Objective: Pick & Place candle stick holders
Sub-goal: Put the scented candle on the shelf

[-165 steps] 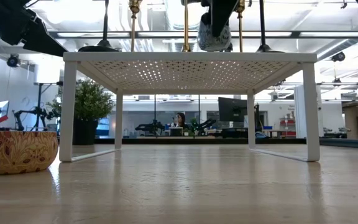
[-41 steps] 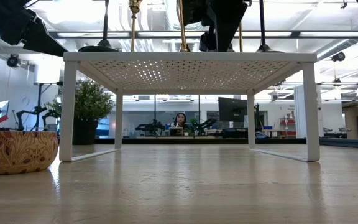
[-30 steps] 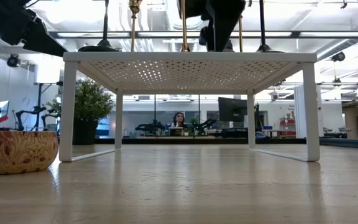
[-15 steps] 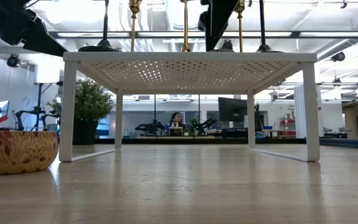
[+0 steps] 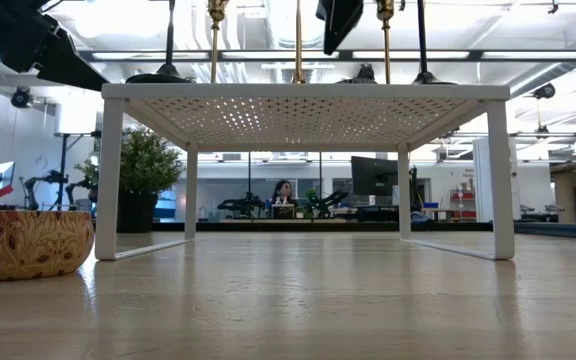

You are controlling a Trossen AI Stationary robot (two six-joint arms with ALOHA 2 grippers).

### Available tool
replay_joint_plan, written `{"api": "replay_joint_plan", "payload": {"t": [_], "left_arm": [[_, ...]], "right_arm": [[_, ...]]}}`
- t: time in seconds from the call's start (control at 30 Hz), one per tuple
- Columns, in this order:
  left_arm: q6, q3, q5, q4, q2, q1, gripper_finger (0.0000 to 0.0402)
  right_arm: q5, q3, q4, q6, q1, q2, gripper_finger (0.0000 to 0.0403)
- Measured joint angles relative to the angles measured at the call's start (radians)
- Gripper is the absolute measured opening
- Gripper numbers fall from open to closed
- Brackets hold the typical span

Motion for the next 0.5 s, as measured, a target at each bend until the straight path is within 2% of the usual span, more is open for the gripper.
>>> {"api": "replay_joint_plan", "payload": {"t": [0.37,0.5], "left_arm": [[0.0,0.0,0.0,0.0,0.0,0.0,0.0083],[0.0,0.0,0.0,0.0,0.0,0.0,0.0083]], "right_arm": [[0.062,0.125,-0.056,-0.001,0.006,0.001,0.0249],[0.116,0.158,-0.076,-0.019,0.016,-0.01,0.024]]}}
